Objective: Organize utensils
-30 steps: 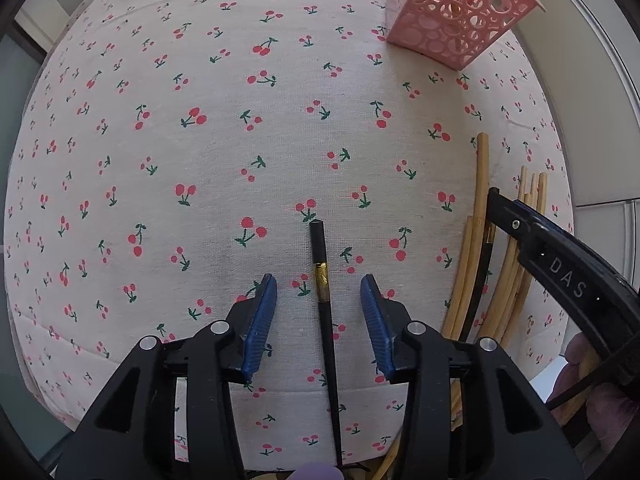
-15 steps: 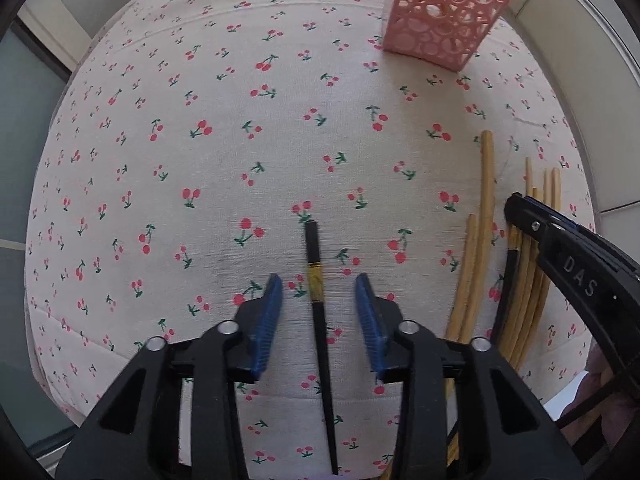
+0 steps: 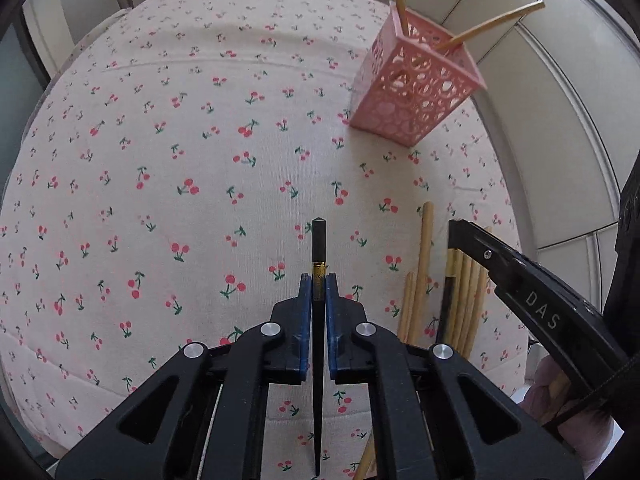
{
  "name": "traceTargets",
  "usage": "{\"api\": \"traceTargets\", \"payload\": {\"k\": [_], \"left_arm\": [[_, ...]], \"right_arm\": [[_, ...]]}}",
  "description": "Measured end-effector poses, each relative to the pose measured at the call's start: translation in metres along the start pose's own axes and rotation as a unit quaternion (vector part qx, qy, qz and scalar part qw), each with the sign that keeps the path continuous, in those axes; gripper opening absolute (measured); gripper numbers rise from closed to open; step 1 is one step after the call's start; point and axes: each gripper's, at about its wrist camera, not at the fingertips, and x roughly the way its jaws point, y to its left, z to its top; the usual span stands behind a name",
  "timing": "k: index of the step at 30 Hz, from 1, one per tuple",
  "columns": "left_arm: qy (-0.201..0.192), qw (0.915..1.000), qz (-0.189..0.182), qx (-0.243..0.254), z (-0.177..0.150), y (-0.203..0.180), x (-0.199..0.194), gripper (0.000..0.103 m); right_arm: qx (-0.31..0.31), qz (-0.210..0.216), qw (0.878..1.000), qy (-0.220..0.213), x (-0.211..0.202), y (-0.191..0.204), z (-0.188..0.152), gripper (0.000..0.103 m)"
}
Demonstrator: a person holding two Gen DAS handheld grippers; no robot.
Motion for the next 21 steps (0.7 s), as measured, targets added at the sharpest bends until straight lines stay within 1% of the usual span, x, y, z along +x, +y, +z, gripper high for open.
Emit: {"api": "traceTargets", "payload": {"k": [4,6,8,9,12,14,16,21], "left_arm": [[-0.034,0.9994,-0.01,0.001,0.011,0.0,-0.024,0.006],[-0.043,0.999,-0.011,0.001,0.014,-0.001,-0.034,0.006],[-0.048,0.9988,-0.009,0.001,0.02,0.004,-0.039,0.006],[-0.048,0.9988,-0.008,0.001,0.021,0.002,-0.039,0.006],[-0.041,0.9992,-0.001,0.002,0.018,0.001,-0.038,0.006],[-0.035,0.9994,0.002,0.006,0.017,-0.001,-0.034,0.006],[-0.033,0.9994,0.002,0.008,0.016,0.0,-0.032,0.006],[-0.028,0.9996,-0.002,0.003,0.017,0.004,-0.032,0.006]], "right_arm": [[-0.007,0.024,0.999,-0.031,-0.026,0.003,0.002,0.006],[-0.011,0.029,0.999,-0.035,-0.034,0.001,0.003,0.006],[-0.002,0.032,0.999,-0.013,-0.03,-0.002,0.002,0.006],[0.014,0.032,0.999,0.005,-0.024,-0.007,0.002,0.006],[0.033,0.003,0.999,0.041,-0.002,-0.017,-0.002,0.009],[0.04,-0.007,0.997,0.064,0.012,-0.021,-0.005,0.009],[0.041,-0.02,0.996,0.074,0.021,-0.023,-0.008,0.009],[0.057,-0.024,0.994,0.092,0.035,-0.027,-0.01,0.009]]}}
